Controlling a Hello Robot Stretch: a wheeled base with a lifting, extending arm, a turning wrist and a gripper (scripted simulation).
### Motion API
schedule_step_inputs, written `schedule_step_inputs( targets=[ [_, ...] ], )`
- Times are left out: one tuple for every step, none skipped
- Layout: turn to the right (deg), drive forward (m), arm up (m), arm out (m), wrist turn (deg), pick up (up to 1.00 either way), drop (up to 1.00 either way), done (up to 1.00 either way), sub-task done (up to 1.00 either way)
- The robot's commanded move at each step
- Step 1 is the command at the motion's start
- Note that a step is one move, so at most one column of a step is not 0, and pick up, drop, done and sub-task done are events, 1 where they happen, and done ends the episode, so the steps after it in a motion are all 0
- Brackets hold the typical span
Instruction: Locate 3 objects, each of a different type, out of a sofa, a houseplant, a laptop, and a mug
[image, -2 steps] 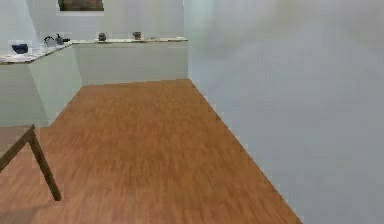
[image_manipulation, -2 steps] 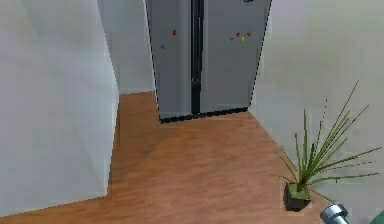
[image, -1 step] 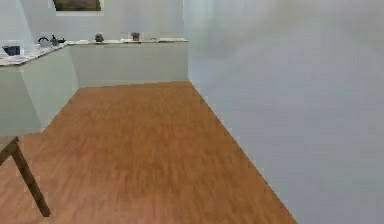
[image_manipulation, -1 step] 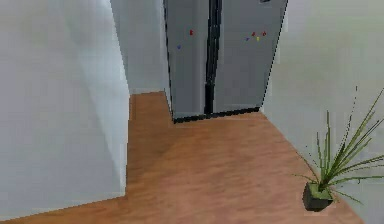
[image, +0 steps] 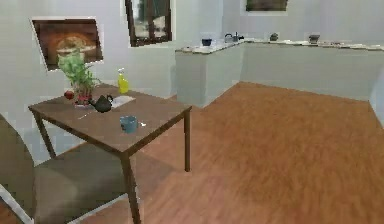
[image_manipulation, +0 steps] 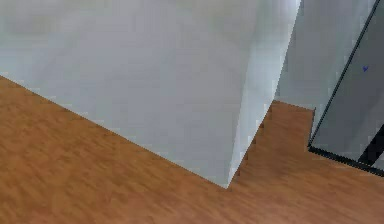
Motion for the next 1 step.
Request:
schedule_step_inputs(
  targets=[
    [-15.0, 0.00, 0.00, 0.00, 0.0, 0.00, 0.00, 0.00, 0.00]
  ],
)
